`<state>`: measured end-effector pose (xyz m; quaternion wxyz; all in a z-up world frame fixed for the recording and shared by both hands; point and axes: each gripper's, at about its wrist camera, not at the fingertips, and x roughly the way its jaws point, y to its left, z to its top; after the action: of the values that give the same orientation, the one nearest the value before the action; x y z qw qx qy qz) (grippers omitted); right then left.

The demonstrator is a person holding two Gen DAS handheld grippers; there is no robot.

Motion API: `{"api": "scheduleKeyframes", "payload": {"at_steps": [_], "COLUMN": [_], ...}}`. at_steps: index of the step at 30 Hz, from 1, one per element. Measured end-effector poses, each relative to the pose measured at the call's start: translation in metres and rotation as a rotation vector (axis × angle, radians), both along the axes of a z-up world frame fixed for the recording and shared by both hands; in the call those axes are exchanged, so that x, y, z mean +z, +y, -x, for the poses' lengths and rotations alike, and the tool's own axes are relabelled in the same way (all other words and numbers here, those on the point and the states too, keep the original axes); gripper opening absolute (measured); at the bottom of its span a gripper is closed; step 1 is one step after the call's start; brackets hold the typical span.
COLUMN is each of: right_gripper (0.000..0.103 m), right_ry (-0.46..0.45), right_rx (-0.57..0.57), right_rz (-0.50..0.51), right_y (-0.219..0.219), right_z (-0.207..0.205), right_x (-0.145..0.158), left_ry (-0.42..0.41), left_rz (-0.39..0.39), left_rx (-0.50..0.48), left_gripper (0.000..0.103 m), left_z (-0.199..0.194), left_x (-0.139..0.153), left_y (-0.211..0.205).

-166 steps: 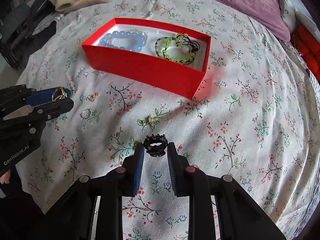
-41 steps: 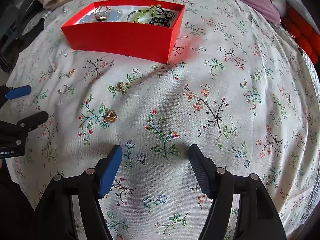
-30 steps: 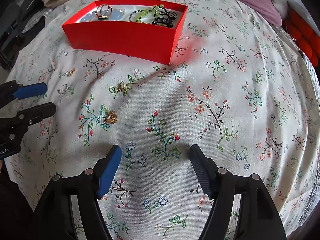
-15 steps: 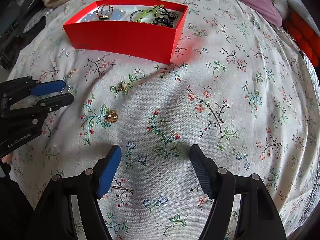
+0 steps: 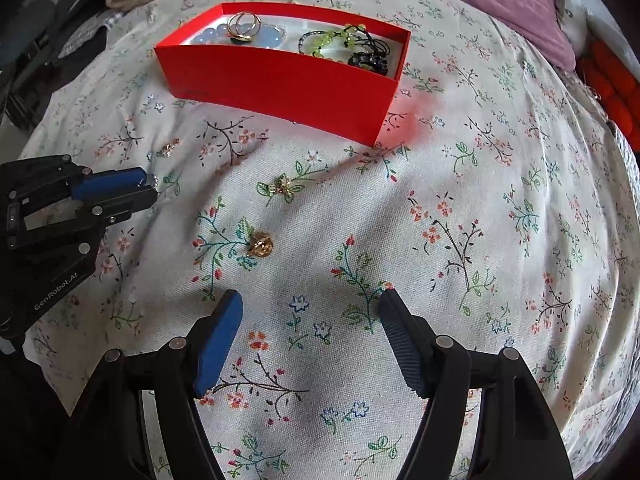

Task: Organize jewelry
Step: 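Grasp the silver ring with the left tool while the right tool grasps a small gold ring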

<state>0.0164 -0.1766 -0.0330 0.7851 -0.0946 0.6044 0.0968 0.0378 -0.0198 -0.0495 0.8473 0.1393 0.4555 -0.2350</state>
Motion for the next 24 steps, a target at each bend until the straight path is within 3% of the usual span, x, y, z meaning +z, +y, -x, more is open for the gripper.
{"api": "scheduleKeyframes", "payload": {"at_steps": [8, 24], "right_gripper": [0.072, 0.021], "right_ry": [-0.002, -0.015], "right_rx": [0.02, 0.068], "right_rz": [-0.002, -0.006], "right_y": [0.013, 0.044], "right_z": [-0.007, -0.027], "right_x": [-0.003, -0.01], "left_ry": [0.016, 0.039], "left_rz": [0.005, 0.005], "left_rx": [0.027, 0.069], "left_gripper": [0.013, 0.013], "left_z": [0.001, 0.002], "left_x": [0.006, 0.006], "left_y": [0.012, 0.028]}}
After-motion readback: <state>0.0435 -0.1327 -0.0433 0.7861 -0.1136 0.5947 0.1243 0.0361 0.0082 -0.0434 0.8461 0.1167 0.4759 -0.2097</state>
